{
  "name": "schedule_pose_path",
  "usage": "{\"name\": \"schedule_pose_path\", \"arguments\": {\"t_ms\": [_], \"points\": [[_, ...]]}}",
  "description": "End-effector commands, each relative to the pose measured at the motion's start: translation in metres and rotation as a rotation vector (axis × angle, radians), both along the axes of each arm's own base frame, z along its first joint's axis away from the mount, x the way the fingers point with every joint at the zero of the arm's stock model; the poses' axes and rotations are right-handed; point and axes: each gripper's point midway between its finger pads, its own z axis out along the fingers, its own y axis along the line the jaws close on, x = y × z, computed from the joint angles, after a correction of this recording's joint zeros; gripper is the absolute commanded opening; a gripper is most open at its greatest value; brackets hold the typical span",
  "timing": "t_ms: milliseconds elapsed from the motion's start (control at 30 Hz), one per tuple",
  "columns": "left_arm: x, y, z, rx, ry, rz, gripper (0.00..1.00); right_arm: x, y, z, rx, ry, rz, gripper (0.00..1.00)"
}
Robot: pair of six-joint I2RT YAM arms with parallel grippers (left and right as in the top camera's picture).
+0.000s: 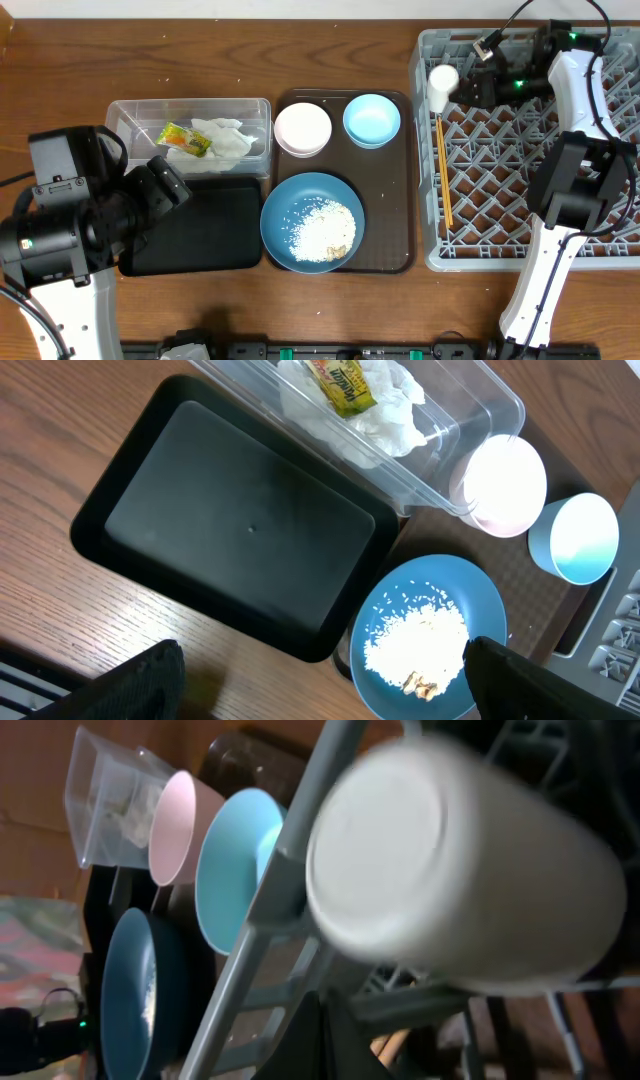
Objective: Sort waste into correct bins and load items into the dishwasher rack
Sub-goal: 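Set the white cup upright in the rack's back-left corner and release, then return the right gripper to the light-blue cup and grasp it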
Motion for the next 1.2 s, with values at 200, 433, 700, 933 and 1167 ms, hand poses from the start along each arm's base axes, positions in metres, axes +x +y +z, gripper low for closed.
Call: {"name": "schedule_pose_path", "arguments": {"t_ms": [200, 433, 700, 933, 1167], "points": [[0.001, 0.003, 0.005, 0.01, -0.013, 0.011, 0.92, -0.012, -0.007, 0.023, -0.046, 0.022, -0.015, 0.01], [0.001, 0.003, 0.005, 0.01, -0.013, 0.011, 0.91, -0.02, 0.003, 0.102, -0.179, -0.091, -0.07, 0.01], [0.001, 0.003, 0.005, 0.01, -0.013, 0.011, 0.91, -0.054, 0.065, 0.152, -0.408, -0.244, 0.055, 0.25], [0.001, 0.003, 0.005, 0.01, -0.013, 0.011, 0.91, -0.081, 0.148, 0.128, -0.497, -0.241, 0.233, 0.36], [0.001, 0.003, 0.005, 0.01, -0.013, 0.011, 0.92, -0.086, 0.177, 0.079, -0.739, -0.202, 0.256, 0.39]]}}
